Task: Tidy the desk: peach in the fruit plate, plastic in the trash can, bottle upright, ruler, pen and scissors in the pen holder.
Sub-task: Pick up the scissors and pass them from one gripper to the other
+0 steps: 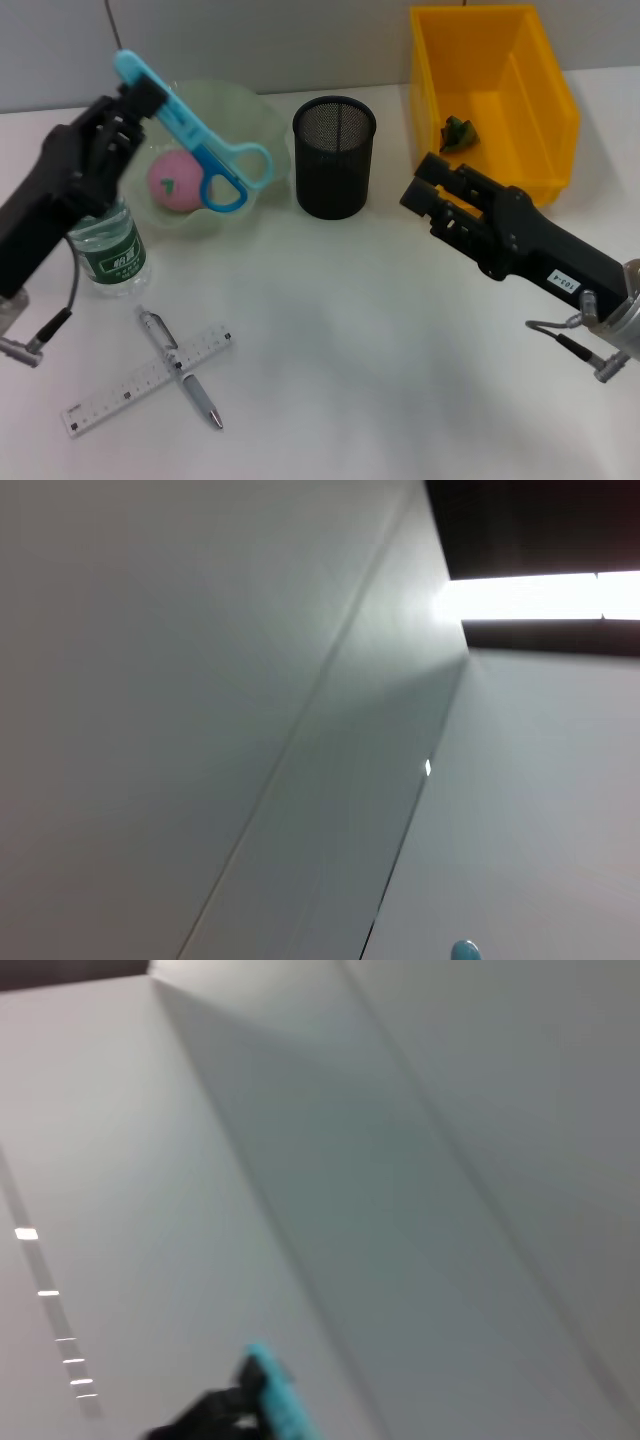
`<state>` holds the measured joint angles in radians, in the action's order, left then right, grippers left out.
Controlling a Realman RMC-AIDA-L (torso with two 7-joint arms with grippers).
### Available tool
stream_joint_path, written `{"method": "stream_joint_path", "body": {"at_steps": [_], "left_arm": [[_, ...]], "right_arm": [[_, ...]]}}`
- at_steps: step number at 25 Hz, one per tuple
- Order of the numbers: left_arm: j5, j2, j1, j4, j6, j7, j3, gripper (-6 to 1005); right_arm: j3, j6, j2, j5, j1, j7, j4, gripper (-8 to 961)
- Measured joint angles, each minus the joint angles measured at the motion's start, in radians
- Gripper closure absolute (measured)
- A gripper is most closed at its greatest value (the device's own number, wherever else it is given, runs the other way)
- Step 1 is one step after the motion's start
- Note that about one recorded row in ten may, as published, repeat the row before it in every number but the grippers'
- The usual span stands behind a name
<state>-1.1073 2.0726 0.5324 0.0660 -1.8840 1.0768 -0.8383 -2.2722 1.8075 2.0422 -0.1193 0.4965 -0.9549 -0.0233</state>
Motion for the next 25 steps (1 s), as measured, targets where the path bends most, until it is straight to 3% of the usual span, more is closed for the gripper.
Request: {"method": "stream_joint_path", "body": {"at_steps": [10,25], "left_arm": [[0.006,0.007,0.004,-0.026,-0.012,0.245,0.055,904],[0.004,0.007,0.023,-0.160,0.038,0.277,0.054,904]], "right_arm": [[-0.001,0.092,-0.012,0.078,0.021,-0.096,0.001,387],[-0.002,0.001,-0.010,0.107,0.025,-0.301,-0.011,396]]}}
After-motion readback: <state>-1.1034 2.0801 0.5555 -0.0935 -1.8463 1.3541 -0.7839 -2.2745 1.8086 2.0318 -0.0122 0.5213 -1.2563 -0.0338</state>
